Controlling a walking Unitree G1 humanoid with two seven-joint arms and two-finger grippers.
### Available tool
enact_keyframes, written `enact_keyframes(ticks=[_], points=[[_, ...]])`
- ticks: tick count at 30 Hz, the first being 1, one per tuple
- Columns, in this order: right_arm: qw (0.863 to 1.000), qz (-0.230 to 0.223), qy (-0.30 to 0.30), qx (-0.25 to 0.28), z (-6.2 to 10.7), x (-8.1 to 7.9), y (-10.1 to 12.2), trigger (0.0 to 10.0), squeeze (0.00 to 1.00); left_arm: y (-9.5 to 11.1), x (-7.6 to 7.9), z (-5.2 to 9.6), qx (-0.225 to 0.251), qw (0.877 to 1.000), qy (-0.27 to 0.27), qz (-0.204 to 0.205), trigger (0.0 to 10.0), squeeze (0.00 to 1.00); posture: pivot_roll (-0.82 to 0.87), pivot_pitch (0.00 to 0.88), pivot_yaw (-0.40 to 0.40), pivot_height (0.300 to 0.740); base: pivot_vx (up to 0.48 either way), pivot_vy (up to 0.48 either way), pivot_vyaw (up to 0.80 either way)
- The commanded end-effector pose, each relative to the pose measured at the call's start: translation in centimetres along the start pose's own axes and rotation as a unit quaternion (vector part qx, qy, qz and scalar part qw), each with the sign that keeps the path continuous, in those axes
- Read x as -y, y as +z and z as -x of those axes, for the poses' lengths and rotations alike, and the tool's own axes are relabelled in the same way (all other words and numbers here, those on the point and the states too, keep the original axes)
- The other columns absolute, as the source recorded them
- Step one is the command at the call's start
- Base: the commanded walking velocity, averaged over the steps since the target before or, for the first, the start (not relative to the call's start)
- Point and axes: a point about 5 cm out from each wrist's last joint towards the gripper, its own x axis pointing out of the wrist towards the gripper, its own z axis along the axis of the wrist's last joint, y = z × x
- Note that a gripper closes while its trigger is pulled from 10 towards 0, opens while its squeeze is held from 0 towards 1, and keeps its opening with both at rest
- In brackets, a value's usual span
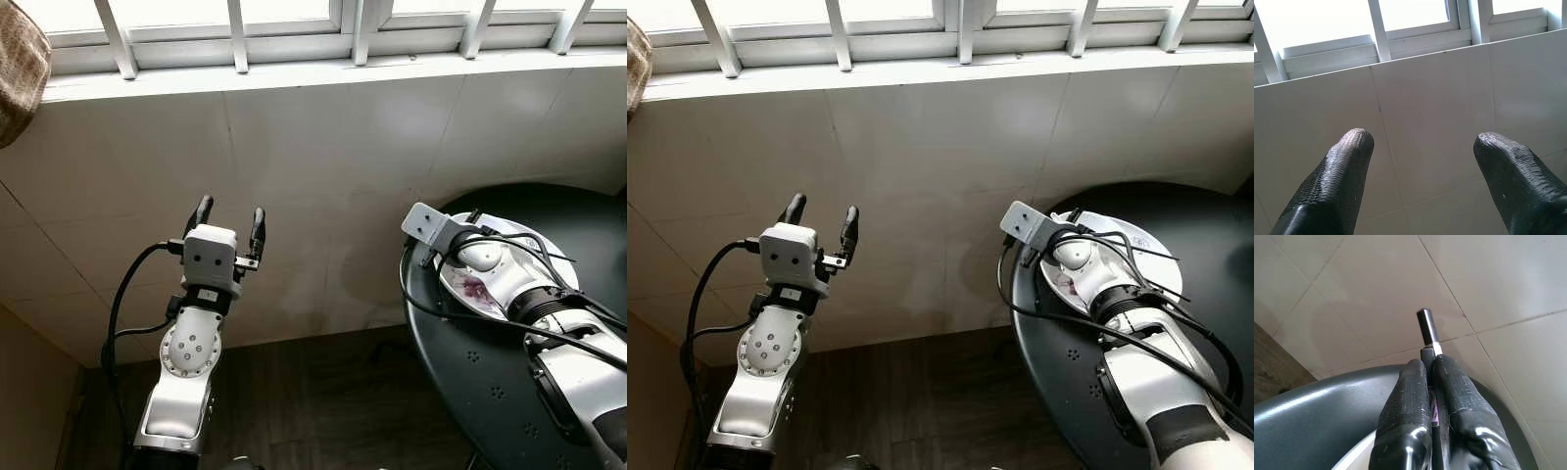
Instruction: Kitchen organization
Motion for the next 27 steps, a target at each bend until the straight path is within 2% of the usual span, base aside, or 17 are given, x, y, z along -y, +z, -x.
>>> enact_keyframes(ticks=[1,7,22,27], points=[[1.000,-0.009,-0.016,-0.005,0.2,0.7,-0.2,0.0,0.00,-0.2,0.2,0.1,-0.004,1.000,-0.004,-0.004,10.0,0.00,0.05,0.002,-0.058,0.740,0.000,0.000,0.00],[0.999,-0.020,-0.041,0.007,0.3,1.3,0.0,0.0,0.00,-0.2,0.3,0.1,-0.004,1.000,-0.003,-0.004,10.0,0.00,0.05,0.004,-0.059,0.740,0.000,0.000,0.00],[0.998,-0.024,-0.059,0.016,0.6,1.9,0.0,0.0,0.00,-0.2,0.3,0.1,-0.006,1.000,-0.005,-0.003,10.0,0.00,0.04,0.015,-0.054,0.740,0.000,0.000,0.00],[0.998,-0.014,-0.063,0.025,0.6,2.1,0.4,0.0,0.00,-0.2,0.3,0.0,-0.006,1.000,-0.005,-0.003,10.0,0.00,0.04,0.015,-0.054,0.740,0.000,0.000,0.00]])
